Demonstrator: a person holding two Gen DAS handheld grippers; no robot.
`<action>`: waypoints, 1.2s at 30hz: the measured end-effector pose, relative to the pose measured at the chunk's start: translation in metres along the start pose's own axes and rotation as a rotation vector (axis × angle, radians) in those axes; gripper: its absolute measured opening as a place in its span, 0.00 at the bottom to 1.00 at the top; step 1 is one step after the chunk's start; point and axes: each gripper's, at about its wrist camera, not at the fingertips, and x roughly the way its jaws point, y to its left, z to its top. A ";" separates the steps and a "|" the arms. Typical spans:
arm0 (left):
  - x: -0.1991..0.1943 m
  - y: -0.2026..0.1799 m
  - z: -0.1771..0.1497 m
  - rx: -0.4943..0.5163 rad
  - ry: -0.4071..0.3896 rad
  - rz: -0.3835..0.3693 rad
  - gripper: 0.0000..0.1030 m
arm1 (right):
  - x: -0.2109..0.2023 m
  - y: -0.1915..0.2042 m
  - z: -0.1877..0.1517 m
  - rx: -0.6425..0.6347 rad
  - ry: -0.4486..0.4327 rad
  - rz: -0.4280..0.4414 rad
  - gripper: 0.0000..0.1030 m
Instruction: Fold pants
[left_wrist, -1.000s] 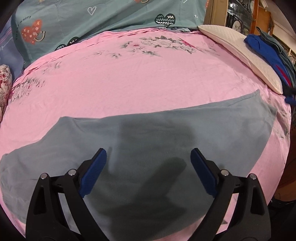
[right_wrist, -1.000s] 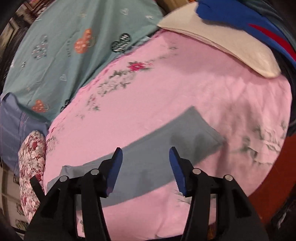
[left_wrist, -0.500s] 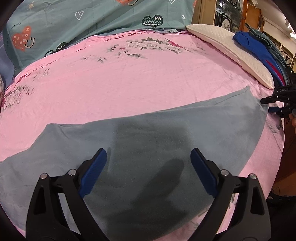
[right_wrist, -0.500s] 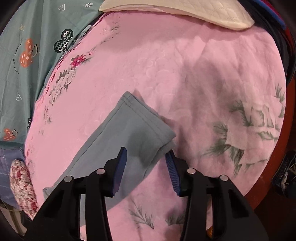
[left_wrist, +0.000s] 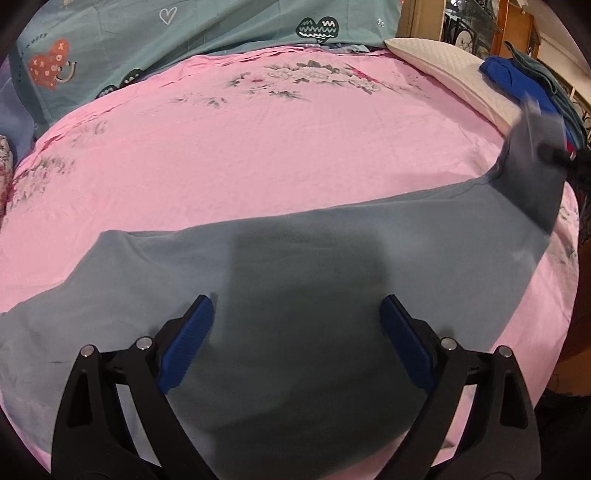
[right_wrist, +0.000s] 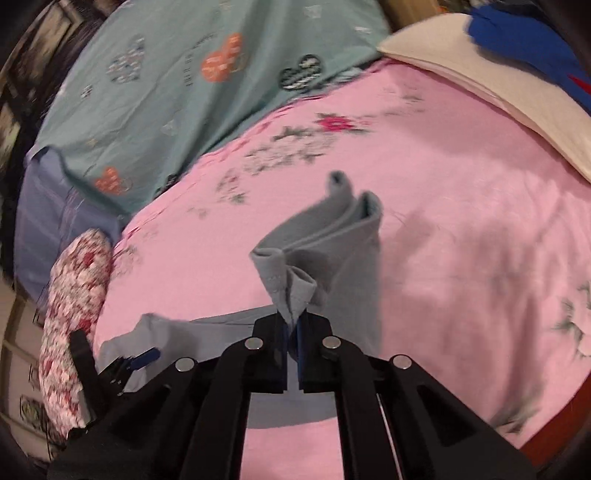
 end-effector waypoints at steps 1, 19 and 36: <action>-0.003 0.005 -0.002 -0.006 -0.003 0.018 0.91 | 0.009 0.028 -0.003 -0.066 0.027 0.047 0.03; -0.026 0.065 -0.041 -0.153 0.006 0.105 0.91 | 0.083 0.163 -0.076 -0.468 0.157 0.175 0.04; -0.039 0.071 -0.044 -0.116 -0.021 0.146 0.94 | 0.092 0.154 -0.073 -0.465 0.301 0.194 0.39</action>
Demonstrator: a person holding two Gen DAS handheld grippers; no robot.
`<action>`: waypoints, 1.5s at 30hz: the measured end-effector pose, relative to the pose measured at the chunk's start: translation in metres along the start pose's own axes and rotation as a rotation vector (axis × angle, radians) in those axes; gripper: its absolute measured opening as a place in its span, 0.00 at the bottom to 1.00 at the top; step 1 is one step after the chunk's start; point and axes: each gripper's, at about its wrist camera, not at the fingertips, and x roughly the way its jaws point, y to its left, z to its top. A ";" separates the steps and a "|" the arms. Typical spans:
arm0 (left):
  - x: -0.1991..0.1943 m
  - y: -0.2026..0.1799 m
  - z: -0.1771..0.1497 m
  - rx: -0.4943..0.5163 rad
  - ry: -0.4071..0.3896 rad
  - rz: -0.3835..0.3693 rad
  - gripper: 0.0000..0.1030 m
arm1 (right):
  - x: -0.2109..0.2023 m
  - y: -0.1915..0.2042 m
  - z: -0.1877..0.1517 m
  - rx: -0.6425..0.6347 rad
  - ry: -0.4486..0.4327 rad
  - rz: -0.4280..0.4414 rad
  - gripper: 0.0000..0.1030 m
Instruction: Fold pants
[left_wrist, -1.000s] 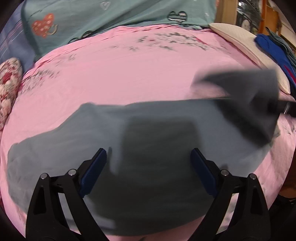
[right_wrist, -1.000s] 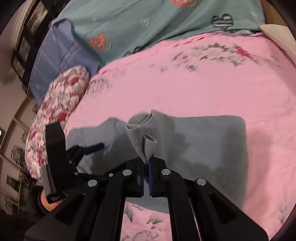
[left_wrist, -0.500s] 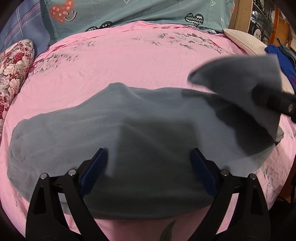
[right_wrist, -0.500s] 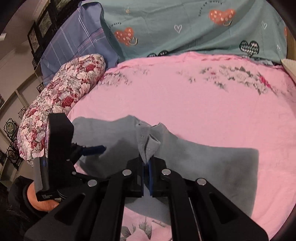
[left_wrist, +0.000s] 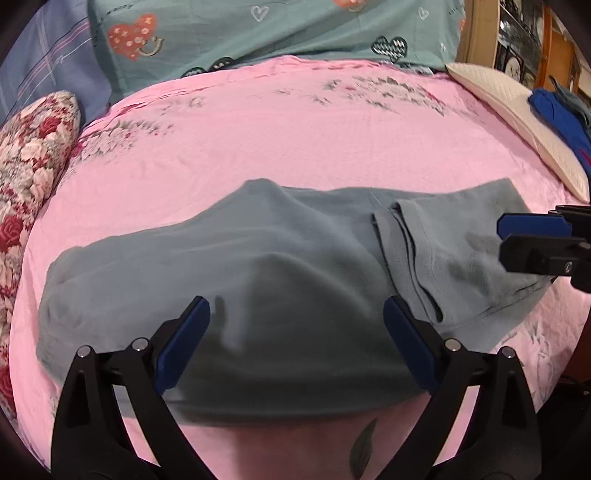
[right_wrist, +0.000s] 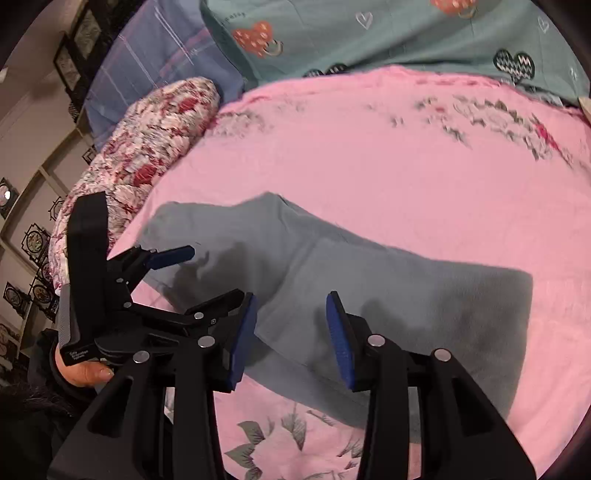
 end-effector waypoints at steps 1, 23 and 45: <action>0.007 -0.007 -0.001 0.030 0.014 0.007 0.94 | 0.008 -0.001 -0.002 0.006 0.031 0.010 0.39; 0.001 0.013 -0.021 0.005 -0.016 -0.030 0.96 | 0.012 0.031 -0.004 -0.153 -0.005 -0.060 0.04; -0.026 0.010 -0.015 -0.019 -0.102 -0.055 0.96 | 0.025 -0.001 -0.006 0.138 0.068 0.267 0.40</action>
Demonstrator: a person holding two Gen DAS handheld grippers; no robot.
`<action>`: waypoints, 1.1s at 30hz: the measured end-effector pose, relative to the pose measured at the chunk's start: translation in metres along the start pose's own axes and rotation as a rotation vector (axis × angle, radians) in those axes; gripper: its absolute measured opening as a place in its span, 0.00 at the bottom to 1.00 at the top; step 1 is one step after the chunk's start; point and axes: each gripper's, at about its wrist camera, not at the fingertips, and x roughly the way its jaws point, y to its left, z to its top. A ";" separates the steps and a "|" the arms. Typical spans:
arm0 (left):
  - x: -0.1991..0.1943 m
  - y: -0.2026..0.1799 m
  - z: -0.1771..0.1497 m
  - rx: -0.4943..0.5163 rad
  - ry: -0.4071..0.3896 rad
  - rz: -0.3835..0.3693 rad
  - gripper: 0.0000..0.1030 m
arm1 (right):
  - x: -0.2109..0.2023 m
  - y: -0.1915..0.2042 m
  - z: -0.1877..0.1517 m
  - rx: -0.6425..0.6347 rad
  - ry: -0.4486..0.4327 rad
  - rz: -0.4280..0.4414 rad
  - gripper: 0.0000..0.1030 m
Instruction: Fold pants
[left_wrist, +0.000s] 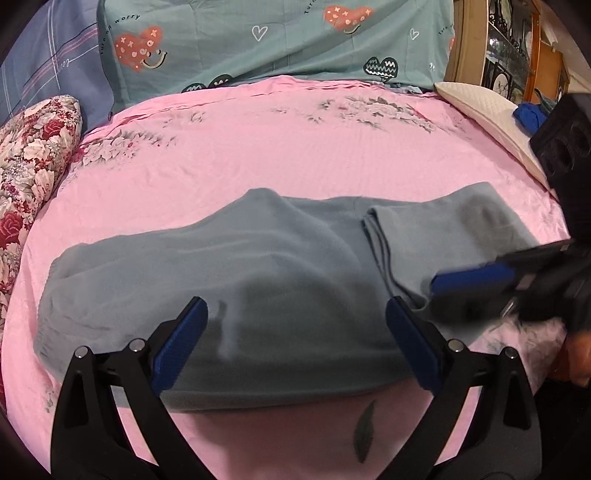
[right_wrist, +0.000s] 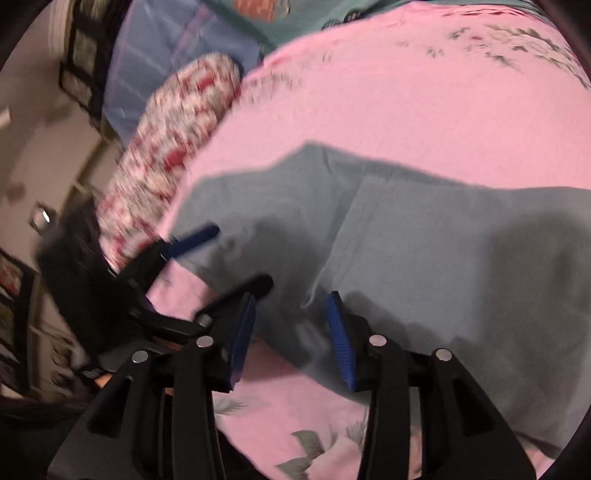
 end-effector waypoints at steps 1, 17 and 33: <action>-0.002 -0.004 0.002 0.012 -0.004 -0.006 0.96 | -0.018 0.002 0.002 0.000 -0.052 0.018 0.40; 0.056 -0.072 0.024 0.115 0.143 -0.083 0.98 | -0.099 -0.105 -0.017 0.179 -0.128 -0.387 0.61; 0.089 -0.097 0.075 -0.002 0.082 -0.066 0.98 | -0.124 -0.091 0.078 -0.076 -0.183 -0.408 0.07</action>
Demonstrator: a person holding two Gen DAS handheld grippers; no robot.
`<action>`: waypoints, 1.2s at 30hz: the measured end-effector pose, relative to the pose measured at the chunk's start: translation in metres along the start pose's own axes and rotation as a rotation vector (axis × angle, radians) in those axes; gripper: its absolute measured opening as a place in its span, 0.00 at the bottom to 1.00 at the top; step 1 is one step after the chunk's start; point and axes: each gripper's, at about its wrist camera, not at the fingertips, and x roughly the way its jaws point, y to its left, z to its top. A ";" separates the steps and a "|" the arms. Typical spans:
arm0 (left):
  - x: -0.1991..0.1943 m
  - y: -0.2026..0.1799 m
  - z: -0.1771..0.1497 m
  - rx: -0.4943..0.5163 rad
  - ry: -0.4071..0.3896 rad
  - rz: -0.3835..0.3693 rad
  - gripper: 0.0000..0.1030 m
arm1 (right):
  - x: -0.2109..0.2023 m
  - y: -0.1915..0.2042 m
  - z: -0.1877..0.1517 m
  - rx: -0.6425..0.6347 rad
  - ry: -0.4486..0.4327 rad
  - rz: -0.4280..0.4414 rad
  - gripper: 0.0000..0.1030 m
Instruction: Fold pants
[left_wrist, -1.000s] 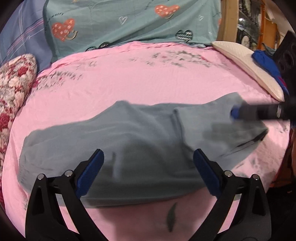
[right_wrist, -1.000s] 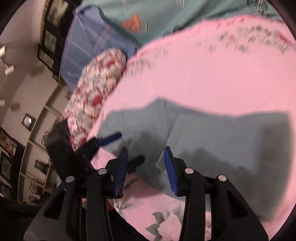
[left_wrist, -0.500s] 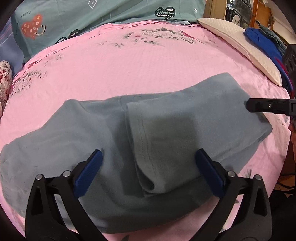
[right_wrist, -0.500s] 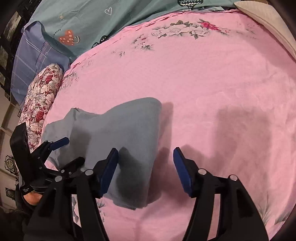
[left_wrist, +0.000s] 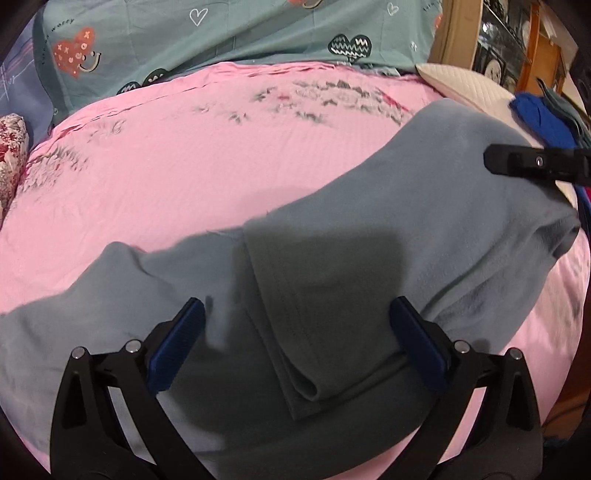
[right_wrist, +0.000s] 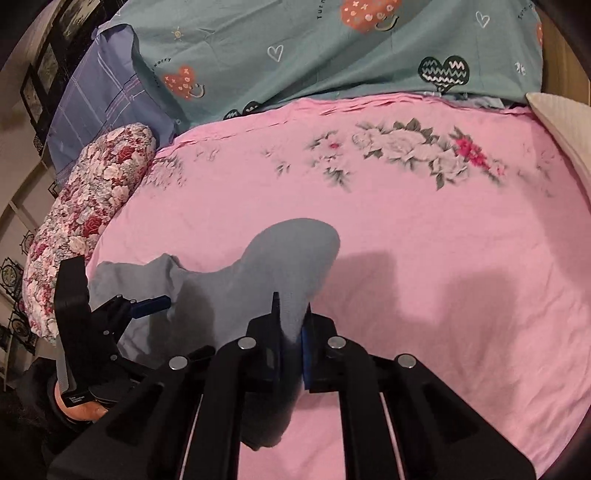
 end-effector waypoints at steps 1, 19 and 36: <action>0.008 -0.002 0.005 -0.007 0.014 -0.008 0.98 | 0.002 -0.010 0.004 0.011 0.003 -0.027 0.08; 0.002 0.004 -0.014 0.052 0.061 0.054 0.98 | 0.036 -0.035 -0.064 0.005 0.213 -0.182 0.25; -0.055 0.095 -0.060 -0.097 0.000 0.175 0.98 | 0.080 0.112 -0.055 -0.355 0.116 -0.042 0.49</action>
